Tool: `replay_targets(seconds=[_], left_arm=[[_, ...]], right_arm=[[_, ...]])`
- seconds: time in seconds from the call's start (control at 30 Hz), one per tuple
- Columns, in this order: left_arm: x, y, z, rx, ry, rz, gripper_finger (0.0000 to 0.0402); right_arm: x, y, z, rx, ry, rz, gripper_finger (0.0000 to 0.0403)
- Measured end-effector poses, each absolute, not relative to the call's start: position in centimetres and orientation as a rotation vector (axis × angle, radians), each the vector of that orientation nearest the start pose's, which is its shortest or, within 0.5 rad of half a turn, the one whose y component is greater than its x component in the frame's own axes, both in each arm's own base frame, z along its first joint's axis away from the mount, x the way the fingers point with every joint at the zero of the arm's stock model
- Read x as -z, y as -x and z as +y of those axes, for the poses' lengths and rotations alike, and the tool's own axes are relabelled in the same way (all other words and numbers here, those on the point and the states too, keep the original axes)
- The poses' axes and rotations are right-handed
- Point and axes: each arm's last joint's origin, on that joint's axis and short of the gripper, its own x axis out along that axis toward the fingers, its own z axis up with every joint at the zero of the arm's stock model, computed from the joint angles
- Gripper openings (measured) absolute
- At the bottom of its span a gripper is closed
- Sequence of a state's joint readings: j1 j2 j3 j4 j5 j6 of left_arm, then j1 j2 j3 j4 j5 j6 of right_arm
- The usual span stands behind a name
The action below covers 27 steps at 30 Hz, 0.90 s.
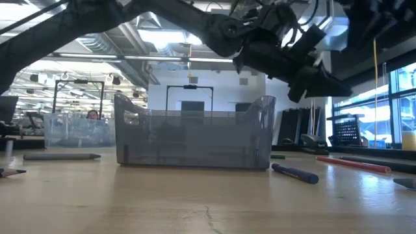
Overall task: Sort crayons/erasers/pens/pencils in bins
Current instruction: Put the black pen into the left transparent bin
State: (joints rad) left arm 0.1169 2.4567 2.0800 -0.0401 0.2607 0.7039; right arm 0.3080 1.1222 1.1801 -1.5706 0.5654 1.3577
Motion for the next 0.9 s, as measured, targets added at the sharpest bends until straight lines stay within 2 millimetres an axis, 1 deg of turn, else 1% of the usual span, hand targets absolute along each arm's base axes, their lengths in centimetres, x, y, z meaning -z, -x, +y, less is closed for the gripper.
replay_targets(seconds=[0.13,0.23,0.27,0.33,0.4,0.47,0.57,0.7,0.77,0.9], left_arm=[[-22.2,-55.0,7.0,0.133,-0.668,0.398,0.0108],[-23.4,-54.1,8.1,0.048,-0.685,0.482,0.0108],[-23.6,-53.7,8.5,0.041,-0.673,0.521,0.0108],[-24.5,-53.1,9.3,0.017,-0.631,0.539,0.0108],[-25.6,-52.3,10.0,0.011,-0.558,0.552,0.0108],[-26.3,-51.6,10.4,0.034,-0.48,0.565,0.0108],[-26.2,-51.2,10.6,0.089,-0.382,0.58,0.0103],[-26.0,-51.1,10.4,0.107,-0.325,0.608,0.0088],[-25.6,-51.1,9.7,0.12,-0.32,0.625,0.008],[-23.8,-51.5,7.7,0.169,-0.351,0.637,0.0067]], right_arm=[[-29.6,-14.4,3.3,1.053,-0.573,1.013,0.0141],[-27.0,-15.1,3.6,1.029,-0.653,1.012,0.0141],[-26.0,-15.5,3.8,1.005,-0.686,1.002,0.0141],[-24.0,-16.3,4.2,0.923,-0.734,1.011,0.0141],[-22.2,-17.0,4.6,0.83,-0.755,1.024,0.0141],[-20.7,-17.4,4.8,0.779,-0.769,1.015,0.0141],[-18.7,-17.7,5.0,0.748,-0.786,1.002,0.0141],[-16.6,-18.1,5.9,0.665,-0.843,1.019,0.0141],[-15.9,-18.3,6.4,0.643,-0.839,1.016,0.0141],[-14.9,-18.6,6.9,0.666,-0.789,0.991,0.0141]])
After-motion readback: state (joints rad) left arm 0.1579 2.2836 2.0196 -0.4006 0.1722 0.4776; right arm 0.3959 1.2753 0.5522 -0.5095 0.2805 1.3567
